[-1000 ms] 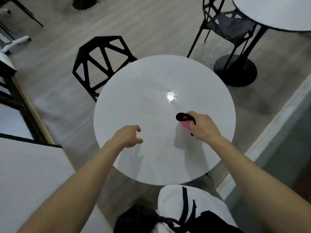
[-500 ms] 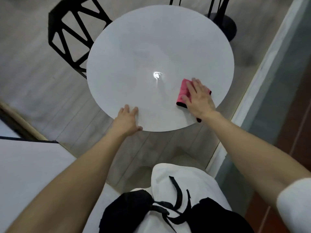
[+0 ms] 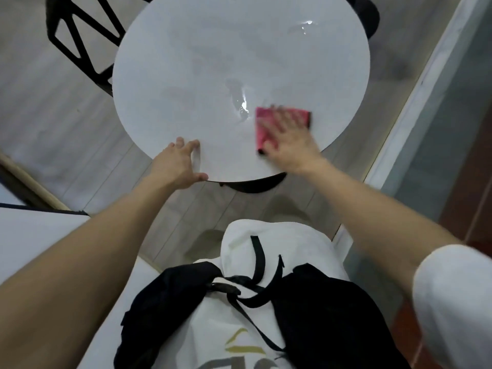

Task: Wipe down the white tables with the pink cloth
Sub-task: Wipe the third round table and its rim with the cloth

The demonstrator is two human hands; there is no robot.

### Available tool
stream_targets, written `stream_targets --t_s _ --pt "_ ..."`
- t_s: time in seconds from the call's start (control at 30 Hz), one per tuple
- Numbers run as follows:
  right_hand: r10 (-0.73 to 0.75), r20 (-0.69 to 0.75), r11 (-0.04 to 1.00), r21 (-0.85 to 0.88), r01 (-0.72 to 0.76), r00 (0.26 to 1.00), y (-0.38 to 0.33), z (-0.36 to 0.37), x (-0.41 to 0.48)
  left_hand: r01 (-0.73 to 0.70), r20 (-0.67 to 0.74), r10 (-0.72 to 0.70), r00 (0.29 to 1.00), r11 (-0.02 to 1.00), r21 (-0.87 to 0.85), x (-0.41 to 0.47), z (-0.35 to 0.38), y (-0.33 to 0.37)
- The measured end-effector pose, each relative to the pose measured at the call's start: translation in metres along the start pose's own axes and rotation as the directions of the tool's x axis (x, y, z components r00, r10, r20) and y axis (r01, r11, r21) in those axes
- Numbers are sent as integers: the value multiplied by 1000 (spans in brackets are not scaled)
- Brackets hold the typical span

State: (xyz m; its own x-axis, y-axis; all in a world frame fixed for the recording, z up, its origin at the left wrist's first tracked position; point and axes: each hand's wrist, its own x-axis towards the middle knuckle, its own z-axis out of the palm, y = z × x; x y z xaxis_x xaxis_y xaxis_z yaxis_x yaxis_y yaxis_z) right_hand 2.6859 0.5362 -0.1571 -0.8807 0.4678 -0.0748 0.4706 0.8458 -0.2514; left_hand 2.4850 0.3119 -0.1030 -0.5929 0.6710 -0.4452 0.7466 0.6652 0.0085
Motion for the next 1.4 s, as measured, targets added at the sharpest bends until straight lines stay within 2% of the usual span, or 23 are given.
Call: stream_targets --t_s 0.1,0.17,0.23,0.3,0.37,0.47,0.53,0.63,0.7,0.73,0.77,0.8,0.87,0.9,0.97,1.03,1.1,1.13,1.2,1.23,1.27,1.33,1.4 --pt "336 8 942 -1 -336 942 74 -25 15 -6 6 6 1000 1000 11 -1 3 -3" --pt "426 23 905 -18 -426 904 65 -25 26 -11 10 11 1000 1000 9 -1 5 -6" --pt "331 23 944 -31 -330 944 14 -12 27 -13 10 13 1000 1000 2 -1 6 -8" --pt "84 45 996 -15 -84 995 -50 8 19 -15 4 15 1000 1000 3 1 7 -9" --pt "-128 110 991 -14 131 986 -95 19 4 -12 6 12 1000 1000 2 2 6 -9" --pt "-259 125 964 -32 264 958 -63 14 -7 2 3 -2 1000 1000 -2 2 7 -9" --pt "-157 62 986 -46 160 986 2 -2 -4 -5 4 5 1000 1000 -12 3 6 -9" --pt "214 23 975 -63 -213 976 88 -28 0 0 3 0 1000 1000 -22 1 7 -9" --pt "343 -14 937 -56 -343 939 75 -26 6 6 0 -6 1000 1000 -11 1 6 -10" --pt "340 -36 938 -55 -341 940 47 -19 7 6 -4 -6 1000 1000 -8 2 6 -10" --pt "263 -43 962 -66 -265 964 12 -9 7 8 -9 -8 1000 1000 -4 2 7 -10" --pt "115 -23 990 -77 -117 993 -26 3 6 11 -10 -11 1000 1000 0 2 8 -10" --pt "-190 94 977 -76 197 977 -90 22 -2 16 -4 -16 1000 1000 -7 3 9 -10" --pt "-274 144 956 -71 286 951 -102 24 -6 20 2 -20 1000 1000 -15 4 9 -10" --pt "-349 154 931 -56 361 924 -78 19 -7 31 1 -31 1000 999 -24 3 9 -9" --pt "-277 103 955 -77 285 955 -16 7 -4 18 -4 -18 1000 1000 -21 3 8 -9" --pt "-43 63 994 -95 49 997 56 -15 -2 17 -10 -18 1000 999 -29 1 10 -9" --pt "105 54 991 -84 -100 993 82 -25 -2 25 -12 -25 1000 999 -36 0 11 -9" --pt "333 22 942 -55 -332 942 85 -30 6 38 -16 -39 999 998 -51 1 11 -8" --pt "361 11 932 -41 -360 933 62 -25 10 41 -20 -42 999 998 -56 2 10 -8" --pt "311 19 950 -45 -310 950 30 -16 12 43 -21 -44 999 997 -60 2 9 -8" --pt "17 75 999 -45 -14 997 -47 8 14 40 -12 -41 999 997 -63 1 10 -7" --pt "-234 176 969 -32 243 956 -103 23 9 37 -2 -37 999 997 -66 0 10 -6"
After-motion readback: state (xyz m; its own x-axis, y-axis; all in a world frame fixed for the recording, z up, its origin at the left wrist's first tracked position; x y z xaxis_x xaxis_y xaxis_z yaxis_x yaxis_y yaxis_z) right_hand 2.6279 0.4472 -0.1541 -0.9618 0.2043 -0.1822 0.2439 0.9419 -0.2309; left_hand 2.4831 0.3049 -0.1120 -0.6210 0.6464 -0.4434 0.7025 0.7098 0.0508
